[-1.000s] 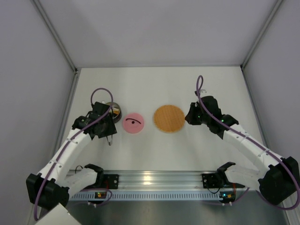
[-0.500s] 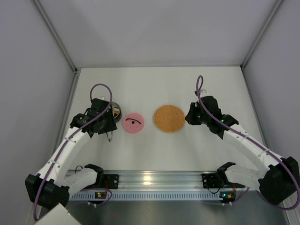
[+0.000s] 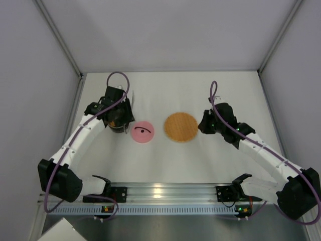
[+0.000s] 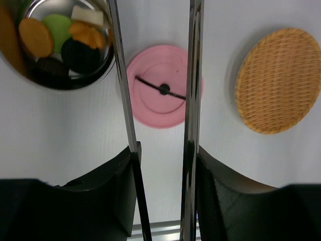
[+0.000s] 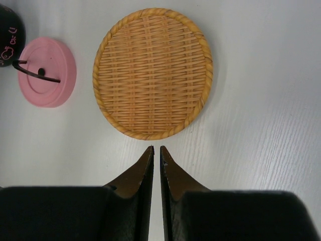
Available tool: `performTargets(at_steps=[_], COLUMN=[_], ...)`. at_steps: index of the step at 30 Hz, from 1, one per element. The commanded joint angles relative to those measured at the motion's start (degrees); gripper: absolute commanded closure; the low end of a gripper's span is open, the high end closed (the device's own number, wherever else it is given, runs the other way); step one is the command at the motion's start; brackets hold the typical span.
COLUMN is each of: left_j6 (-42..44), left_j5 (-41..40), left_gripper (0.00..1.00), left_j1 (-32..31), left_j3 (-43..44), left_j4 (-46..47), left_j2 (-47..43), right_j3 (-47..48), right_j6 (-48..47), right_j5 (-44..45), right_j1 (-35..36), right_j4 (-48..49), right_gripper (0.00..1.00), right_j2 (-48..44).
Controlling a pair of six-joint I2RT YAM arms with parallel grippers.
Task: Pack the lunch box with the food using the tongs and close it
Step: Place the clamp at the center of the board.
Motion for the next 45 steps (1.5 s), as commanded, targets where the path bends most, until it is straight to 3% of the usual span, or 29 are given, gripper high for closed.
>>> performTargets(at_steps=[1,13,23,38,45], left_j6=[1.7,-1.1,-2.0,1.9,3.1], left_j5=[4.2,0.8,-3.6,-5.6,-6.2], left_gripper=[0.52,0.52,0.48,0.35,0.24], left_j1=[-0.7,-4.2,-5.6,-7.1,-7.1], left_j3=[5.4,24.2,35.0,32.2,32.2], left_j4=[8.5,20.4,23.9,22.8,22.0], left_j2=[5.2,34.9,50.3,54.7,53.5], right_j3=[0.8,-0.2,-1.2,-1.9,-1.9], right_j6=[-1.0,-1.6,-1.8,-1.8,-1.9], right_j5=[2.1,3.9,3.4,1.9,1.8], right_j1=[0.5,0.4,0.3,0.3,0.3], right_j4=[2.5,3.1,3.5,4.1,4.1], right_gripper=[0.91,0.91,0.91,0.86,0.82], right_j2=[0.4,1.4,0.9,0.2,0.2])
